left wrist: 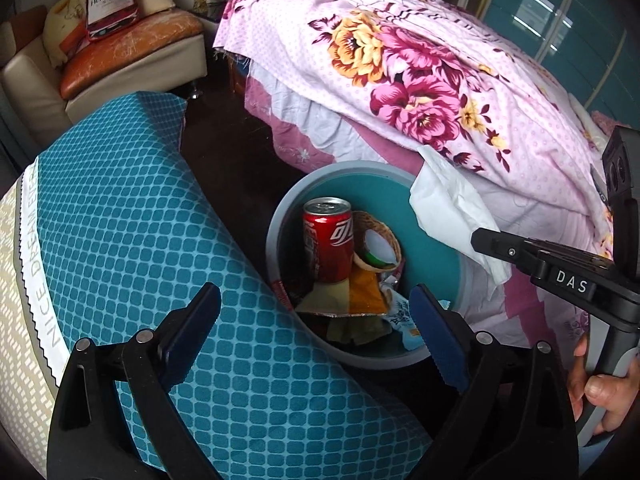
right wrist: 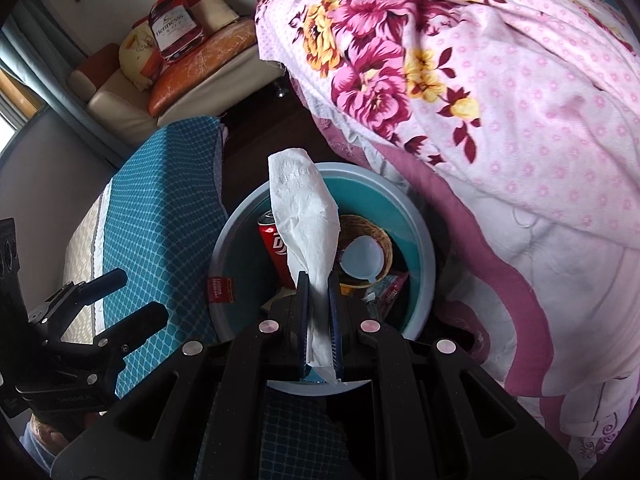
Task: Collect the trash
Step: 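Open the right tool to drop the white tissue into the bin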
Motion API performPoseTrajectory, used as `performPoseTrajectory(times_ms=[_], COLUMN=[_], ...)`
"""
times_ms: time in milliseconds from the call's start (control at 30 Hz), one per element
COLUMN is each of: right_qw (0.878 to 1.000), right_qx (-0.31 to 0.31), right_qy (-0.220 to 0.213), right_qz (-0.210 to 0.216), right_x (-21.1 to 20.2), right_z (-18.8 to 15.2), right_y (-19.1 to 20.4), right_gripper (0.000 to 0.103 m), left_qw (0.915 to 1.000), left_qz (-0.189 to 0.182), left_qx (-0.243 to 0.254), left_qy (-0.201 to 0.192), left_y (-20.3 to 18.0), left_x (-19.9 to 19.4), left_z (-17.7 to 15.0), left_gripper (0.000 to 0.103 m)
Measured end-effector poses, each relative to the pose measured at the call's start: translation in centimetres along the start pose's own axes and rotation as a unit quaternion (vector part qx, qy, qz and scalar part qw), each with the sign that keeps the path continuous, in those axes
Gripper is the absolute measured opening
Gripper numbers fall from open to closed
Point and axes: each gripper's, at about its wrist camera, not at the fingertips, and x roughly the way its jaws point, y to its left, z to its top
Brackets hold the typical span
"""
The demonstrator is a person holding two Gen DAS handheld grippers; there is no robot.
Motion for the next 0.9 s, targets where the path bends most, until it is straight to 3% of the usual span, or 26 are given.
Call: performPoseTrajectory(times_ms=[100,167,300,533,767,900], right_qw=[1.000,1.000,1.000,1.000,1.000,0.999], right_qx=[0.001,0.002,-0.002,-0.015,-0.023,-0.039], right_qy=[0.006,0.002,0.001,-0.004,-0.005,-0.002], right_qz=[0.001,0.000,-0.005,-0.012,-0.010,-0.012], right_x=[0.4,0.3,0.3,-0.5,-1.6,-2.5], right_z=[0.0,0.0,0.1,0.1,0.0,-0.5], right_y=[0.5,0.9,1.4,2.4,3.6,4.7], right_gripper=[0.016,0.039,0.043,0.067,0.083,0.087], left_qw=[1.0000,0.9999,0.9999,0.9997,0.9993,0.9986], left_qz=[0.000,-0.002,-0.004,-0.007,0.006,0.012], left_qx=[-0.005,-0.010,-0.016,-0.019,-0.021,-0.027], left_qy=[0.002,0.003,0.000,-0.012,-0.030,-0.044], left_y=[0.6,0.9,1.4,1.7,2.1,2.4], left_x=[-0.1,-0.1,-0.5,-1.9,-3.8,-5.2], left_z=[-0.3,-0.4,-0.7,-1.3,-2.0,-2.4], left_gripper=[0.095,0.095,0.095,0.095,0.095,0.095])
